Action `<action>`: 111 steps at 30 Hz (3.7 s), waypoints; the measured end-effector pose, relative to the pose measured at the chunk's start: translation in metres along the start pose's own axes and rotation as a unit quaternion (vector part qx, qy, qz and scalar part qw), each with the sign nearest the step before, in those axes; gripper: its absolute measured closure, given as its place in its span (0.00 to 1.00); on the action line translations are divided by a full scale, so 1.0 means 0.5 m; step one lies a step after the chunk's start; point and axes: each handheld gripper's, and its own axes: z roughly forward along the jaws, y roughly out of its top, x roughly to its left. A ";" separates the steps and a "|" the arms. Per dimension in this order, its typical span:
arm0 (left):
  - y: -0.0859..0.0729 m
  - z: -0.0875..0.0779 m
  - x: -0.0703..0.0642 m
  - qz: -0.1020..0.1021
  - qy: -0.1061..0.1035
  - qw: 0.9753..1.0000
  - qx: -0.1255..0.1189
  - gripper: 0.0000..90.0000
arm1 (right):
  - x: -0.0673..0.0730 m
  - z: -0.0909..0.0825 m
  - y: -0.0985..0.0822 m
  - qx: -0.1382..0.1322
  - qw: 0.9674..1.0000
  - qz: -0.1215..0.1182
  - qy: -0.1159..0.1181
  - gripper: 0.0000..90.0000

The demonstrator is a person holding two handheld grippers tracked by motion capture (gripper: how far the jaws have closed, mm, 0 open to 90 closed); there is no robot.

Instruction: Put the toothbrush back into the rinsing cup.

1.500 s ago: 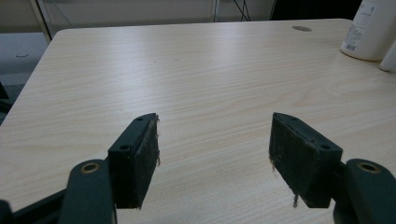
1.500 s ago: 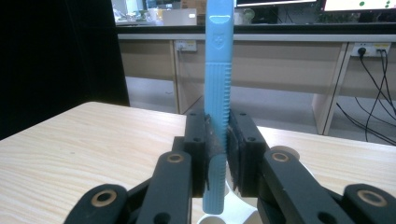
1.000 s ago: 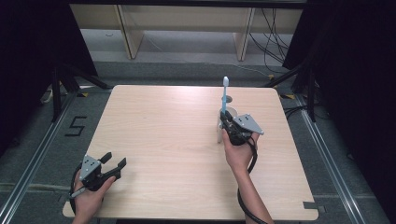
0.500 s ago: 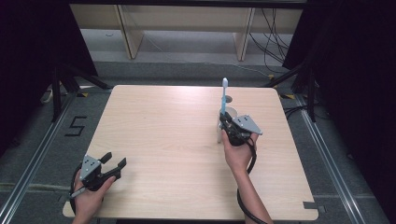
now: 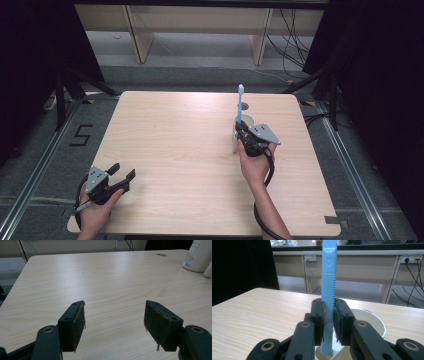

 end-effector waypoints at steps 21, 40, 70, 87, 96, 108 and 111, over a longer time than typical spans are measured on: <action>0.000 0.000 0.000 -0.001 0.000 1.000 -0.001 0.36 | -0.002 0.004 -0.020 0.007 1.000 0.016 0.006 0.88; 0.000 0.000 0.000 -0.001 0.000 1.000 0.001 0.36 | -0.004 0.004 -0.028 0.012 1.000 0.011 0.008 0.88; -0.001 0.001 0.000 -0.003 -0.002 1.000 -0.004 0.36 | -0.001 0.005 -0.043 0.016 1.000 0.017 0.009 0.87; 0.000 0.000 -0.001 -0.002 0.000 1.000 0.001 0.36 | -0.005 -0.004 -0.042 0.014 1.000 0.013 0.010 0.81; 0.000 0.000 -0.002 -0.001 0.001 1.000 0.003 0.36 | -0.007 -0.018 -0.038 0.023 0.999 0.012 0.019 0.69; 0.000 0.000 -0.001 -0.002 0.002 1.000 0.003 0.36 | -0.013 -0.032 -0.035 0.037 0.999 0.003 0.022 0.62; 0.000 0.001 -0.002 -0.002 0.002 1.000 0.002 0.36 | -0.014 -0.036 -0.032 0.039 0.999 -0.006 0.022 0.61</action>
